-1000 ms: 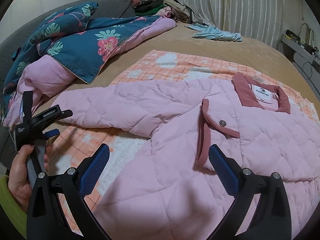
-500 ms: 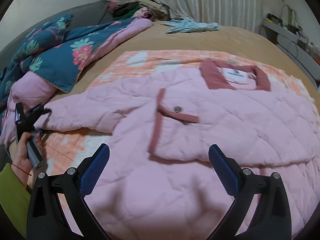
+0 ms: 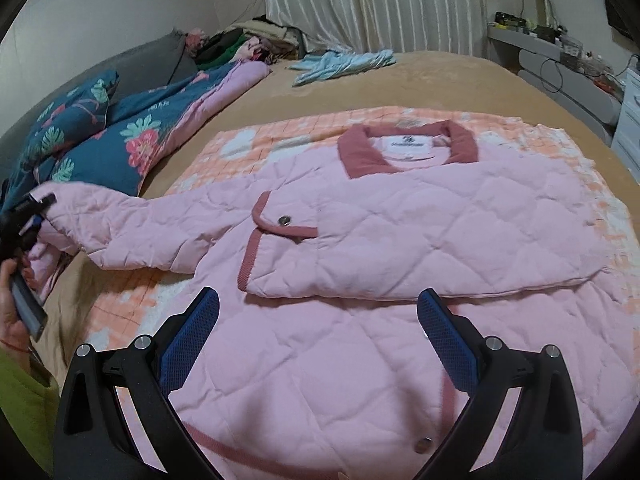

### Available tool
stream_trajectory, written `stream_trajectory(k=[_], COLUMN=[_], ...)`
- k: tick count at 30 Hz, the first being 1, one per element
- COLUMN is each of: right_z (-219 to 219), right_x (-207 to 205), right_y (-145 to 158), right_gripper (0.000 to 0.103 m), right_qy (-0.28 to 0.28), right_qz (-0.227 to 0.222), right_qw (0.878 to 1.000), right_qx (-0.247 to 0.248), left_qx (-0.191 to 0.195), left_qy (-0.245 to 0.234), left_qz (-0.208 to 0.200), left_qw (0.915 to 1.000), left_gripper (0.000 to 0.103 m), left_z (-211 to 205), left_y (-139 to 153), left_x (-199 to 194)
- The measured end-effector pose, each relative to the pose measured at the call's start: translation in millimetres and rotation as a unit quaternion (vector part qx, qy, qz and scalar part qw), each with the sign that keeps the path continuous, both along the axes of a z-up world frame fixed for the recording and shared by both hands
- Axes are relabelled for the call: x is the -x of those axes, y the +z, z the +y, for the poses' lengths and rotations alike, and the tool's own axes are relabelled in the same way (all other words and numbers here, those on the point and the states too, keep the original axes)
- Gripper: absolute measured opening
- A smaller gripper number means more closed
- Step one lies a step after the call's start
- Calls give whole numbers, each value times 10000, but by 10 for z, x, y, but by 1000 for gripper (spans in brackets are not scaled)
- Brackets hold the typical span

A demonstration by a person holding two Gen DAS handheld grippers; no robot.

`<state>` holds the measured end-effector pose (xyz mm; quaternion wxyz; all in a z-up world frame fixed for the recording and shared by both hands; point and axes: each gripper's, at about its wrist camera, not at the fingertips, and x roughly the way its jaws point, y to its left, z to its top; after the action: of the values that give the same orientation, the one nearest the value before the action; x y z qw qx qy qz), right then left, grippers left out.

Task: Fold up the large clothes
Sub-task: 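Grasp the sleeve cuff with the left tool and lift it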

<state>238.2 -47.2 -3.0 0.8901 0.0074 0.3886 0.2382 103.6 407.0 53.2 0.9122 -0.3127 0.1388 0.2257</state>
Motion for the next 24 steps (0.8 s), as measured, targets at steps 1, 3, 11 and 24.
stream_trajectory(k=[1, 3, 11, 24], right_z=[-48, -150, -554, -1236], right_x=[16, 64, 243, 376], right_y=[24, 63, 247, 424], right_gripper=[99, 99, 99, 99], right_qy=[-34, -76, -277, -818], right_qz=[-9, -18, -216, -603], right_qw=[10000, 9999, 9989, 9933], right_qx=[-31, -115, -301, -555], left_qx=[-77, -343, -864, -1336], left_qy=[-113, -342, -1060, -1782], left_qz=[-21, -40, -209, -224], left_qw=[9999, 9988, 9904, 9746], left_gripper=[11, 11, 11, 11], left_z=[-97, -340, -1115, -1954], left_y=[96, 307, 840, 1192], left_x=[-27, -139, -434, -768])
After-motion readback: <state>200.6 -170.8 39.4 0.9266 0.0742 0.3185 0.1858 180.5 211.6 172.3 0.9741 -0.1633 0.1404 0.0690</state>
